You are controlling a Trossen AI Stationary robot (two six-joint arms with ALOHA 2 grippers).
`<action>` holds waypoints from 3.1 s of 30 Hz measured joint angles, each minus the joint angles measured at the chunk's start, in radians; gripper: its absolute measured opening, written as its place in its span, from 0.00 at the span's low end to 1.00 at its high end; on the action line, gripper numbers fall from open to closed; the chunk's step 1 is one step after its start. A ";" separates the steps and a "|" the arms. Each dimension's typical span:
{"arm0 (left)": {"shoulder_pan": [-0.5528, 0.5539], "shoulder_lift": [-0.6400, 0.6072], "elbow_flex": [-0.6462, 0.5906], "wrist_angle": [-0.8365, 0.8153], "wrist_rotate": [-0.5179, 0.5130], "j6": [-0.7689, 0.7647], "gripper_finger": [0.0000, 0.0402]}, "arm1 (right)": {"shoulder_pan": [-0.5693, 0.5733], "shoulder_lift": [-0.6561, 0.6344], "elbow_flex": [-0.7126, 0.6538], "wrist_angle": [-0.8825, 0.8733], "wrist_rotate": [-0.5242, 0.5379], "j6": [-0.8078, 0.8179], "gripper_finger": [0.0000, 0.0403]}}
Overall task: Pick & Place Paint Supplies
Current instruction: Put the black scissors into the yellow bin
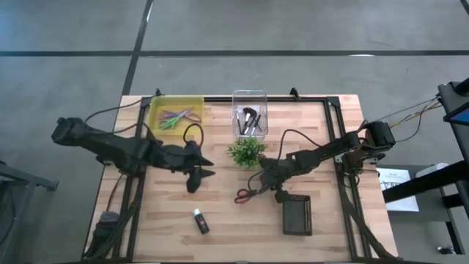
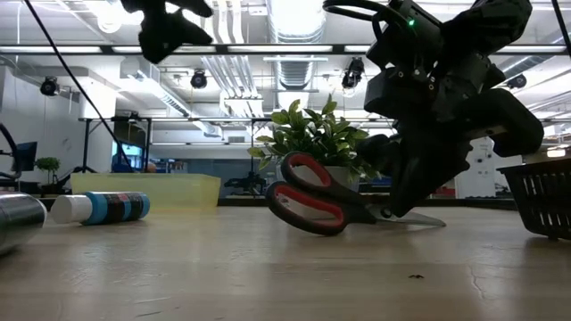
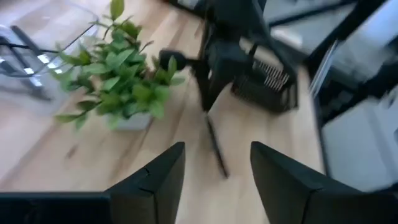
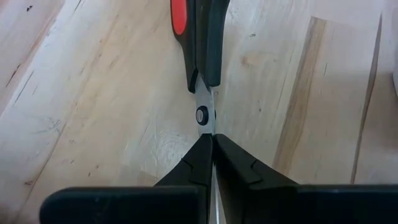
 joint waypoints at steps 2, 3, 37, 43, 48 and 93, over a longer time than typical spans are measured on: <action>-0.006 0.000 -0.057 0.110 -0.004 -0.038 0.53 | 0.000 0.000 0.000 0.000 0.000 0.000 0.03; -0.007 0.000 -0.079 0.135 -0.003 -0.054 0.56 | 0.000 0.000 0.000 0.000 0.000 0.000 0.03; -0.011 0.672 0.092 0.436 0.130 -0.094 0.41 | 0.000 -0.002 0.000 0.002 0.001 0.000 0.03; -0.010 0.701 0.092 0.437 0.140 -0.127 0.32 | 0.000 -0.002 0.000 0.003 0.000 0.000 0.03; -0.010 0.701 0.091 0.434 0.142 -0.149 0.12 | 0.000 -0.002 0.000 0.004 0.000 0.000 0.03; -0.009 0.700 0.090 0.431 0.137 -0.152 0.08 | 0.000 -0.183 0.010 0.012 -0.024 0.097 0.61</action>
